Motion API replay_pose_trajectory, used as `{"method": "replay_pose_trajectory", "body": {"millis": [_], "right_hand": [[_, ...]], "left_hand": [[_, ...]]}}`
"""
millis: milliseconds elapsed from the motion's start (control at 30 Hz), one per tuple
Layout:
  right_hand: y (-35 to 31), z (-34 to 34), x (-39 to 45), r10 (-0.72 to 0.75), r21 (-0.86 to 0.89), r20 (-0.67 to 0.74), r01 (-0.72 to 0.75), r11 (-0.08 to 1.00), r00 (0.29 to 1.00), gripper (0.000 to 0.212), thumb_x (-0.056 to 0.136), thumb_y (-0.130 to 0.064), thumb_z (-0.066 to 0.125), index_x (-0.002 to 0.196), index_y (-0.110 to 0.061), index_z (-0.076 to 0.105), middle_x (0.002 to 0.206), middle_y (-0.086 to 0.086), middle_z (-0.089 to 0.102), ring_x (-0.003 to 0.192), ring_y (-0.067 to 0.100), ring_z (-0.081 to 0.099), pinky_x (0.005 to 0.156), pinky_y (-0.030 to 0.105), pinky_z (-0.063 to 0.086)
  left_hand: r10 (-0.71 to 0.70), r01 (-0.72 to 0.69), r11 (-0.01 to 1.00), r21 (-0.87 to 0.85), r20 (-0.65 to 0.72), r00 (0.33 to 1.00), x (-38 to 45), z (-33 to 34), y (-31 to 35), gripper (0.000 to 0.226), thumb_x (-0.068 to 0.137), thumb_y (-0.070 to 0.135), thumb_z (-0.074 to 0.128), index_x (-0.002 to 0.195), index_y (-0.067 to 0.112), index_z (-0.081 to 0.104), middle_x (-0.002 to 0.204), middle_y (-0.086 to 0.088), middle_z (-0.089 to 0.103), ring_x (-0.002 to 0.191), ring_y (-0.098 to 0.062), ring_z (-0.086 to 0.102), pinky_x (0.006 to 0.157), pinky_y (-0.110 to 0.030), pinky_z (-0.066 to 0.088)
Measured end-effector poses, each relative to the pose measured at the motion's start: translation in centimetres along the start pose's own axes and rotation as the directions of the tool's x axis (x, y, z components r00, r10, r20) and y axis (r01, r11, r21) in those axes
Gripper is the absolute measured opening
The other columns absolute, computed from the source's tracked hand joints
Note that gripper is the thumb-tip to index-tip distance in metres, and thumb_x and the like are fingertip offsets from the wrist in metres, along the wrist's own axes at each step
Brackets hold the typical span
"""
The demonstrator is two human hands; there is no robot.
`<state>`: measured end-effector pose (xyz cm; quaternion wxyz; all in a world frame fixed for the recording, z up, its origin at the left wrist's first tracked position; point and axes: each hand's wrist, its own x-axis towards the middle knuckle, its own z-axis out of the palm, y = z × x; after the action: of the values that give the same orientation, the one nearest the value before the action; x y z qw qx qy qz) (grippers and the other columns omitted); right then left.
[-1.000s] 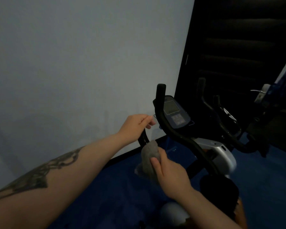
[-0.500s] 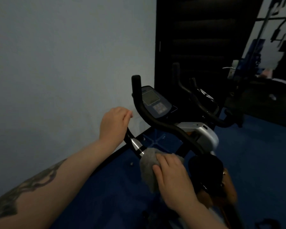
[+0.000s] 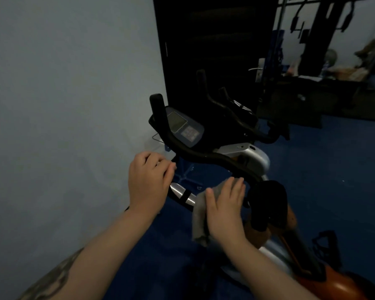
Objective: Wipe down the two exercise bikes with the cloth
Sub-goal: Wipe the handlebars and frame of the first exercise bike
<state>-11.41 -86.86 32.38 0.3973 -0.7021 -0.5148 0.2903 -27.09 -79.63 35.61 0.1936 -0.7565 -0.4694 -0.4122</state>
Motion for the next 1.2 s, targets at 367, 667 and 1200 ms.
{"method": "replay_pose_trajectory", "body": {"millis": [367,667,1200], "right_hand": [[0.4,0.4,-0.8,0.022,0.052,-0.010,-0.022,0.998,1.000,0.071,0.103,-0.040,0.033,0.153,-0.022,-0.013,0.159,0.002,-0.025,0.148,0.021,-0.002,0.109,0.022,0.005],[0.8,0.3,-0.5,-0.029,-0.045,0.004,0.029,0.999,1.000,0.069,0.103,-0.039,0.034,0.155,-0.018,-0.006,0.158,-0.001,-0.024,0.147,0.017,-0.010,0.112,0.023,-0.002],[2.8,-0.5,-1.4,-0.389,-0.341,0.008,0.368,0.865,0.921,0.067,0.092,-0.058,0.012,0.143,-0.024,0.041,0.153,-0.013,0.028,0.146,0.002,-0.001,0.116,0.022,-0.011]], "left_hand": [[0.031,-0.034,0.998,-0.055,-0.042,0.999,-0.1,0.2,-0.6,0.027,0.093,0.022,0.055,0.078,0.010,0.074,0.077,-0.001,0.063,0.085,-0.024,0.054,0.070,-0.038,0.042],[0.042,-0.045,0.998,-0.038,-0.067,0.997,-0.1,0.3,-0.6,0.025,0.093,0.021,0.057,0.078,0.010,0.073,0.076,-0.001,0.062,0.085,-0.024,0.054,0.070,-0.036,0.041],[0.058,-0.061,0.997,-0.036,-0.084,0.995,-0.1,0.7,-0.7,0.035,0.097,0.023,0.049,0.077,0.009,0.073,0.075,-0.002,0.062,0.082,-0.027,0.055,0.070,-0.038,0.042]]}}
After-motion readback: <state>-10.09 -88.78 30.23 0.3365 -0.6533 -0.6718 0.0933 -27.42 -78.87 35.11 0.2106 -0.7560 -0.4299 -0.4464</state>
